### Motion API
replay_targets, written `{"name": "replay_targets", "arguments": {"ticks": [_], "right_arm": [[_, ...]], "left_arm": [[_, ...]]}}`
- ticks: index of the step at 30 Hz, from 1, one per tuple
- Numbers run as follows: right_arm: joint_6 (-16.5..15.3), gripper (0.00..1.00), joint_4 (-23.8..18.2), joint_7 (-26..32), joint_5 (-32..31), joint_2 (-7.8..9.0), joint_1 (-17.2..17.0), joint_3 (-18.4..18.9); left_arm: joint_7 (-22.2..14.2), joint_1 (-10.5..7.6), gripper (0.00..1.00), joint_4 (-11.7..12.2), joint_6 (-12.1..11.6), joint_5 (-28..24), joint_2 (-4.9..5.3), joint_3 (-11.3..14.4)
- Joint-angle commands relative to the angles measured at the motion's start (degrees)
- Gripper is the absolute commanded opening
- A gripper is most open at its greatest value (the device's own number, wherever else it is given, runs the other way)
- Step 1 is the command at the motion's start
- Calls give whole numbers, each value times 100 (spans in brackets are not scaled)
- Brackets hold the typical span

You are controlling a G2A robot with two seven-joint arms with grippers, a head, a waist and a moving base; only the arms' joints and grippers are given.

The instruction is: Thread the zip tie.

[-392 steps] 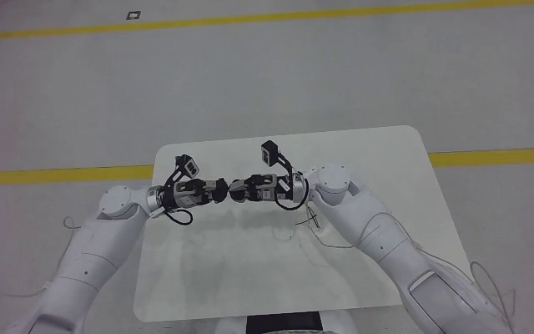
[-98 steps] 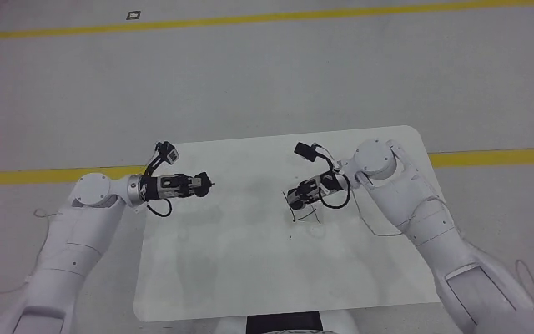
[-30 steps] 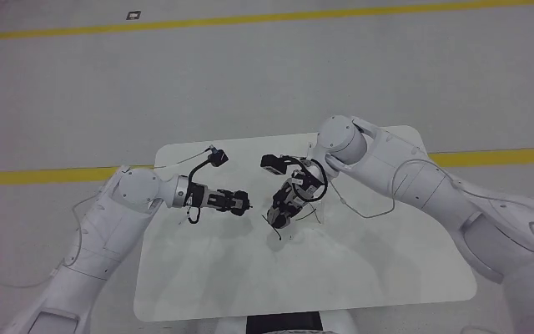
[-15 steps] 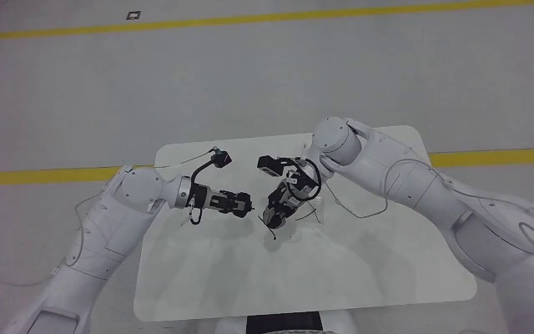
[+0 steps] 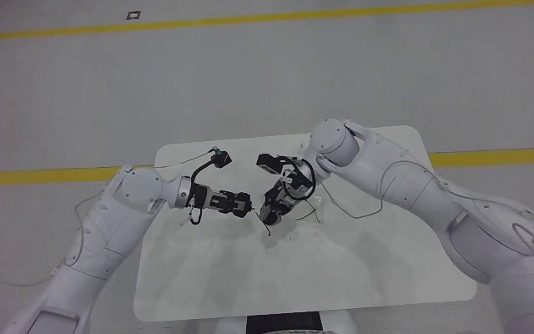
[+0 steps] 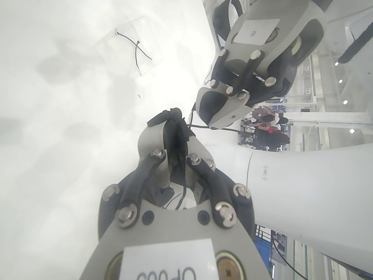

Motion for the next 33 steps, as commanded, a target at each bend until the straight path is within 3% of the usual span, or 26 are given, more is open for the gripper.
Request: {"name": "replay_targets", "arguments": {"ticks": [1,33], "right_arm": [[0,0,55,19,-15,-30,9,11],[0,0,385,239,-200,-266,-8,103]], "left_arm": [[0,0,0,0,0,0,0,0],[0,0,0,0,0,0,0,0]]}}
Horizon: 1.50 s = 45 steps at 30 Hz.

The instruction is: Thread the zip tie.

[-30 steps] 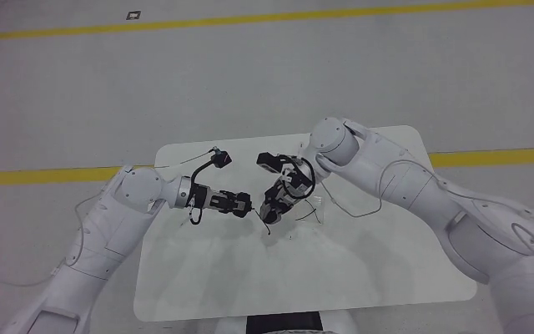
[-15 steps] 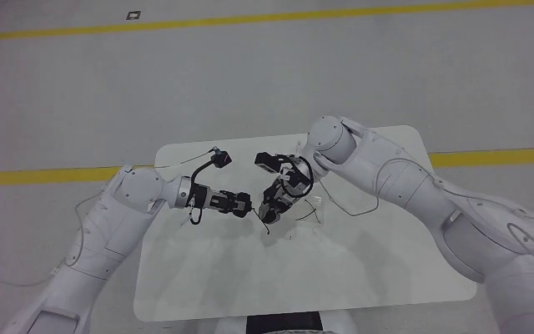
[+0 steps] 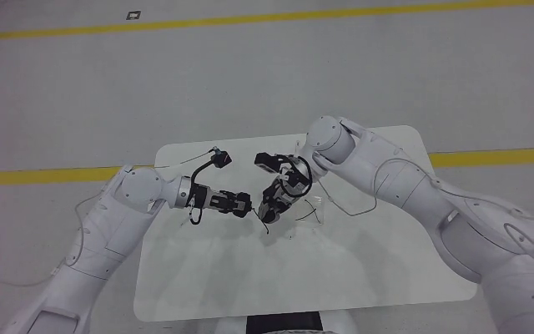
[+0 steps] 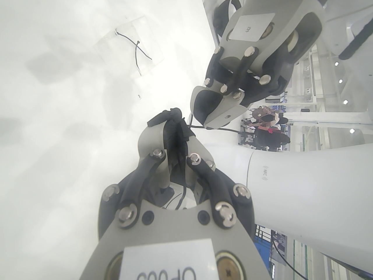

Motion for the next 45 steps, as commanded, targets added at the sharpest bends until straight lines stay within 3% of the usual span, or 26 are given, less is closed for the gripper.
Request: {"name": "replay_targets", "arguments": {"ticks": [1,45], "right_arm": [[0,0,20,5,-2,-10,6,-3],[0,0,192,35,15,-55,19,-28]], "left_arm": [[0,0,0,0,0,0,0,0],[0,0,0,0,0,0,0,0]]}}
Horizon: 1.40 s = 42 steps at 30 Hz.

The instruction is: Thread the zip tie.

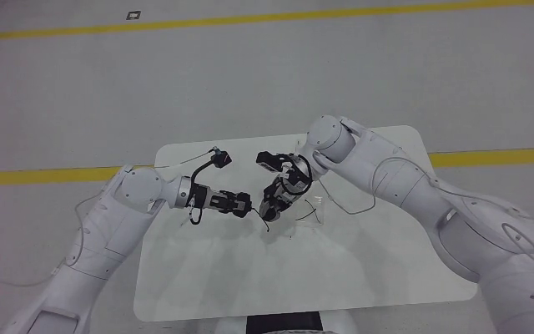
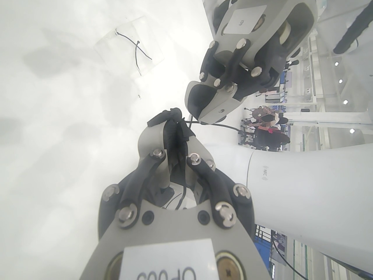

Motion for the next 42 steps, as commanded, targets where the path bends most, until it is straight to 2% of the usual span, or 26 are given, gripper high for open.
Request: {"name": "replay_targets", "arguments": {"ticks": [1,14,16,42], "right_arm": [[0,0,-3,0,3,4,1,-5],[0,0,-29,0,-21,-23,42,-50],[0,0,-22,0,-20,-35,55,-68],[0,0,110,0,62,-148,131,-256]], "left_arm": [[0,0,0,0,0,0,0,0],[0,0,0,0,0,0,0,0],[179,48,0,-60,38,61,-1,45],[180,55,0,-190,0,-152,120,130]]}}
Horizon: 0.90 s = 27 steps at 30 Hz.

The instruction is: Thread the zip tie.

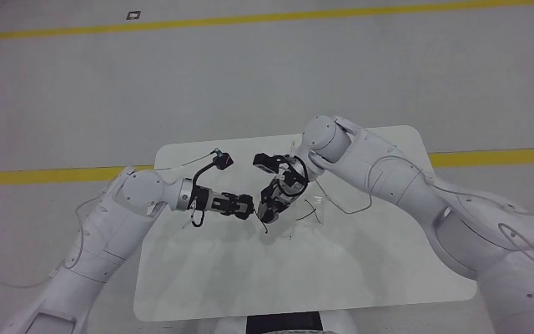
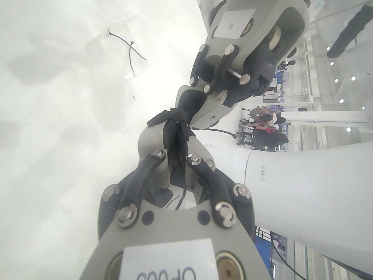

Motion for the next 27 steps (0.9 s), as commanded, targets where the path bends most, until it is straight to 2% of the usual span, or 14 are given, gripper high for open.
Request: {"name": "replay_targets", "arguments": {"ticks": [1,10,25,27], "right_arm": [[0,0,6,0,-15,-10,-10,2],[0,0,51,0,-10,-24,30,38],[0,0,89,0,48,-39,37,22],[0,17,89,0,48,-37,33,31]], "left_arm": [[-10,6,0,-18,0,-20,11,-2],[-133,8,0,-96,0,-121,41,41],[-44,11,0,-48,0,-272,86,8],[-46,7,0,-46,0,-282,89,13]]}}
